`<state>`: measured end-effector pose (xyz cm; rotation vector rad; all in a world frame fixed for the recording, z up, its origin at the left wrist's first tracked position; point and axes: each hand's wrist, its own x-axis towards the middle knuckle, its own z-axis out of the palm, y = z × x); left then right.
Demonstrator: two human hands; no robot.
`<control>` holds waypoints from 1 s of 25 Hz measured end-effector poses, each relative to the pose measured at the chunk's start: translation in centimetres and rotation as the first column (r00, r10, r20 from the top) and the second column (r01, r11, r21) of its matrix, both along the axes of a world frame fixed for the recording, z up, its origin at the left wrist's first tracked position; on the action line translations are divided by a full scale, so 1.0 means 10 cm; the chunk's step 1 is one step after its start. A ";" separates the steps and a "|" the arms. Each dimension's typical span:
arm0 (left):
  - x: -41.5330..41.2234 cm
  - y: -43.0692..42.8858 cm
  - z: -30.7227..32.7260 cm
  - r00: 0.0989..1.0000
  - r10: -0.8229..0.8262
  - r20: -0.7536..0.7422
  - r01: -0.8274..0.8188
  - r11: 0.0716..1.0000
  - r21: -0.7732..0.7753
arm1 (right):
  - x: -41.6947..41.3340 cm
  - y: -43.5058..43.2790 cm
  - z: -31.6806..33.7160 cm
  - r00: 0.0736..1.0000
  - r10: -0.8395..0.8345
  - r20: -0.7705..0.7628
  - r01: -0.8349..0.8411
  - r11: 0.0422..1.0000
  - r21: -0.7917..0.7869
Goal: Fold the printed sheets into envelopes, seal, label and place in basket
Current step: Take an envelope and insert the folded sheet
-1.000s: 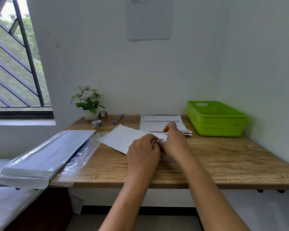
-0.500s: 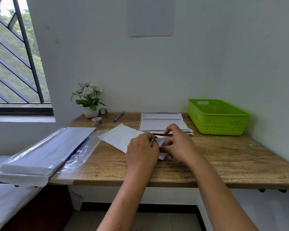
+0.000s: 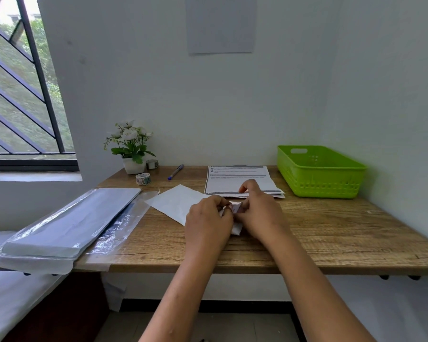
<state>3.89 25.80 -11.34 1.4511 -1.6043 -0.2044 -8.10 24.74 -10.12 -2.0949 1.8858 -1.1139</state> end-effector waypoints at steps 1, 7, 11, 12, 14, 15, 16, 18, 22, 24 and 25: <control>0.04 0.01 0.00 0.999 -0.045 0.005 0.045 0.998 0.037 | -0.08 0.01 0.01 0.998 0.032 0.050 -0.035 0.998 0.054; 0.32 0.12 -0.03 0.968 -0.217 0.123 0.174 0.941 0.289 | -0.30 0.05 0.00 0.935 0.127 0.332 -0.215 0.945 0.245; 0.46 0.23 -0.04 0.945 -0.264 0.192 0.191 0.925 0.329 | -0.31 0.06 0.04 0.936 0.228 0.270 -0.301 0.914 0.271; 0.46 0.24 -0.04 0.951 -0.243 0.194 0.176 0.935 0.307 | -0.29 0.06 0.04 0.945 0.230 0.234 -0.291 0.917 0.273; 0.41 0.25 -0.05 0.967 -0.173 0.186 0.124 0.961 0.248 | -0.21 0.02 0.05 0.973 0.189 0.134 -0.218 0.944 0.247; 0.40 0.25 -0.05 0.972 -0.146 0.183 0.103 0.969 0.226 | -0.16 0.01 0.04 0.985 0.154 0.078 -0.168 0.960 0.222; 0.39 0.25 -0.06 0.974 -0.133 0.183 0.092 0.972 0.215 | -0.11 -0.01 0.02 0.993 0.118 0.024 -0.120 0.973 0.197; 0.38 0.26 -0.07 0.974 -0.135 0.183 0.092 0.970 0.223 | -0.03 0.00 -0.03 0.996 0.062 -0.060 -0.052 0.988 0.148; 0.39 0.27 -0.06 0.977 -0.138 0.165 0.095 0.966 0.241 | -0.04 0.07 -0.10 0.991 0.133 -0.007 -0.129 0.973 0.190; 0.40 0.26 -0.04 0.975 -0.160 0.156 0.116 0.959 0.260 | -0.05 0.10 -0.12 0.992 0.125 0.011 -0.124 0.967 0.223; 0.41 0.25 -0.02 0.974 -0.174 0.149 0.129 0.954 0.271 | -0.05 0.10 -0.14 0.996 0.093 -0.003 -0.090 0.969 0.230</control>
